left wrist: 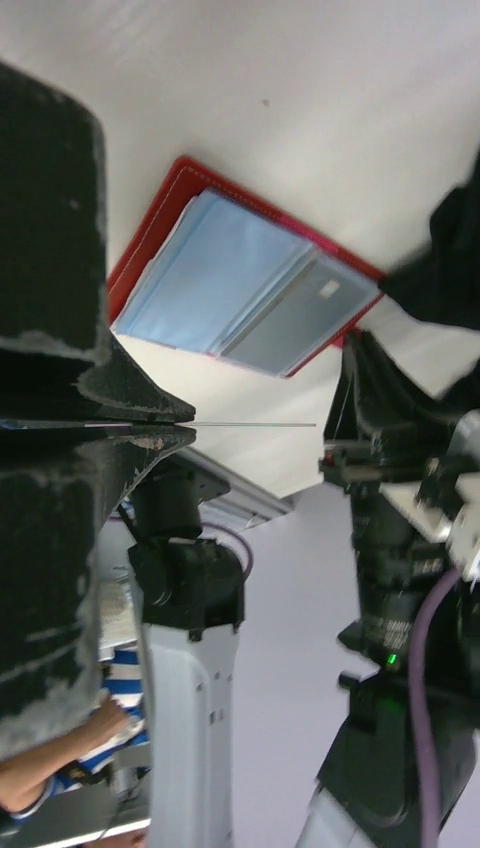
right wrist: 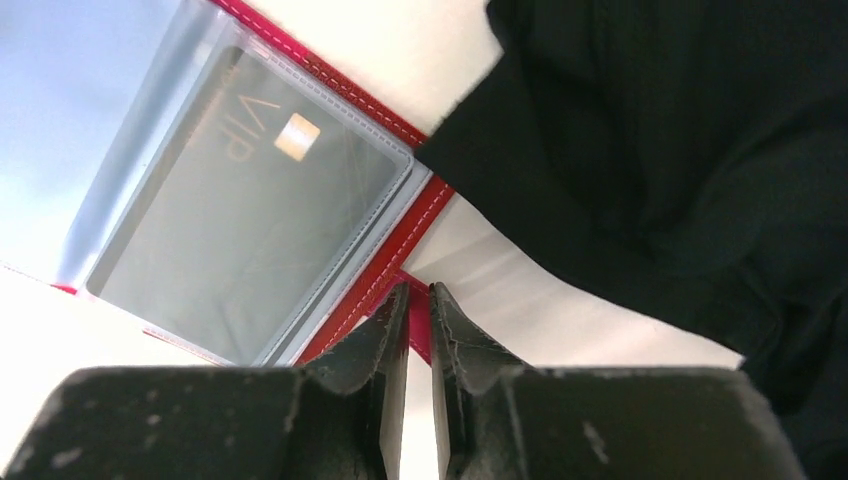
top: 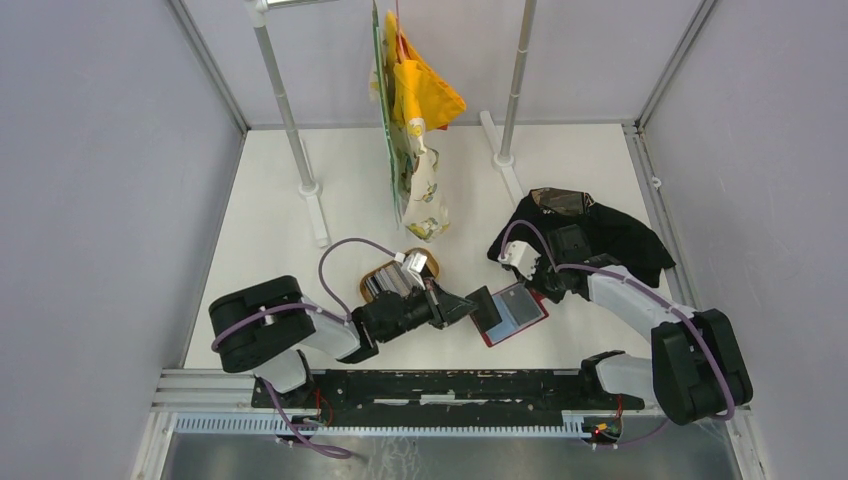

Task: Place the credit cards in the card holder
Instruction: Move the card holder to the center of the board.

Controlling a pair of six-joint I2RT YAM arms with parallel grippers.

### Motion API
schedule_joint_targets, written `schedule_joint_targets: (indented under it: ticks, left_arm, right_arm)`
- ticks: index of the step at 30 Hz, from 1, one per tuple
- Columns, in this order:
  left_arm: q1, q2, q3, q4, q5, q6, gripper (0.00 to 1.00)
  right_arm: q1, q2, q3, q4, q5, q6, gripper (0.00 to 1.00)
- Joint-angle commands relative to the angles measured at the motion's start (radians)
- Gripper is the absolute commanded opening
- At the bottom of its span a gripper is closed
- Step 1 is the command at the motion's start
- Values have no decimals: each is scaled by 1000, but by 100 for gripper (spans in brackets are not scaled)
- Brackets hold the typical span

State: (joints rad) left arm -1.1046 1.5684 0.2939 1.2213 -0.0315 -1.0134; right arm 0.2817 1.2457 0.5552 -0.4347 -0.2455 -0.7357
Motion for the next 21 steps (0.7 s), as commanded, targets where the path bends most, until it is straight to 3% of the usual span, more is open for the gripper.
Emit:
schedule_joint_targets:
  ticks: [1, 10, 17, 21]
  left_arm:
    - [-41, 21, 49, -87, -210, -121, 2]
    - [-119, -61, 158, -490, -410, -143, 2]
    - [-120, -113, 118, -525, -397, -133, 2]
    - [-121, -164, 84, -486, -363, -47, 2]
  right_arm:
    - [45, 21, 8, -77, -93, 3, 19]
    - [118, 22, 46, -195, -250, -116, 19]
    - [123, -77, 35, -127, -195, -68, 27]
    - [122, -108, 22, -113, -178, -78, 28]
